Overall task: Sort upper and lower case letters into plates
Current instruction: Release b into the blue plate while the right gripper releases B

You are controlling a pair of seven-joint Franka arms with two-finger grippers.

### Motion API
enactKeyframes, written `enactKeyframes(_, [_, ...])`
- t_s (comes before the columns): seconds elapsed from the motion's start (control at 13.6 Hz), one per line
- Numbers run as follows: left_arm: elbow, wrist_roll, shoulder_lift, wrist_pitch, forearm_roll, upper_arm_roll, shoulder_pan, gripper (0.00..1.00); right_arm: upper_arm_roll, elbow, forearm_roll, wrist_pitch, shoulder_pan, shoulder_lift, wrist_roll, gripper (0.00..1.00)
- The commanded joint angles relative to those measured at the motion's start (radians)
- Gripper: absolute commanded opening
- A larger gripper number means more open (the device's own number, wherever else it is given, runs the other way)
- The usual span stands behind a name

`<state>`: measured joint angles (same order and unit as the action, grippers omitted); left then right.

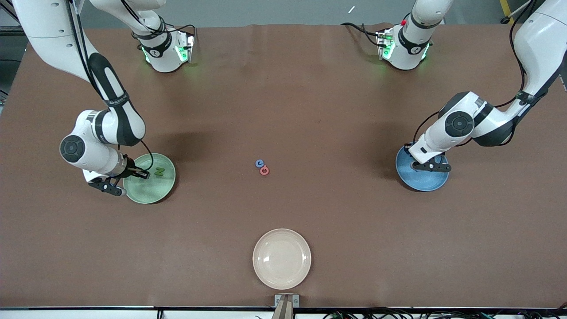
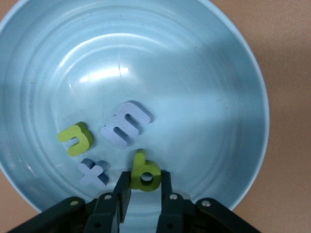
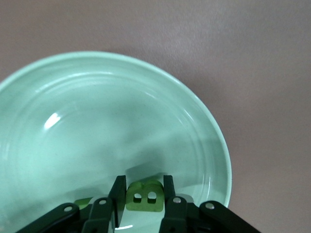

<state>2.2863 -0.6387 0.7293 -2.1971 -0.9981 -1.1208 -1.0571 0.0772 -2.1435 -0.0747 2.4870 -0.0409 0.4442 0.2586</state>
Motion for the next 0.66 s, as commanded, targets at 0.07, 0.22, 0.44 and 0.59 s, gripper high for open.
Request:
enactKeyframes(0.07, [0.007,0.008,-0.025,-0.015,-0.019,-0.043,-0.03,1.0,-0.011,-0.006,0.0,-0.034,0.009,-0.05,0.001,1.0])
enactKeyframes(0.22, [-0.023,0.002,-0.025,0.017,0.008,-0.152,-0.089,1.0,-0.025,0.055,-0.002,-0.135,-0.008,-0.067,0.027,1.0])
enactKeyframes(0.44, [-0.111,0.004,-0.022,0.091,0.136,-0.221,-0.093,1.0,-0.059,0.177,-0.004,-0.307,-0.104,-0.084,0.248,1.0])
enactKeyframes(0.59, [-0.154,0.004,-0.022,0.121,0.167,-0.254,-0.093,1.0,-0.086,0.194,-0.005,-0.298,-0.19,-0.079,0.435,1.0])
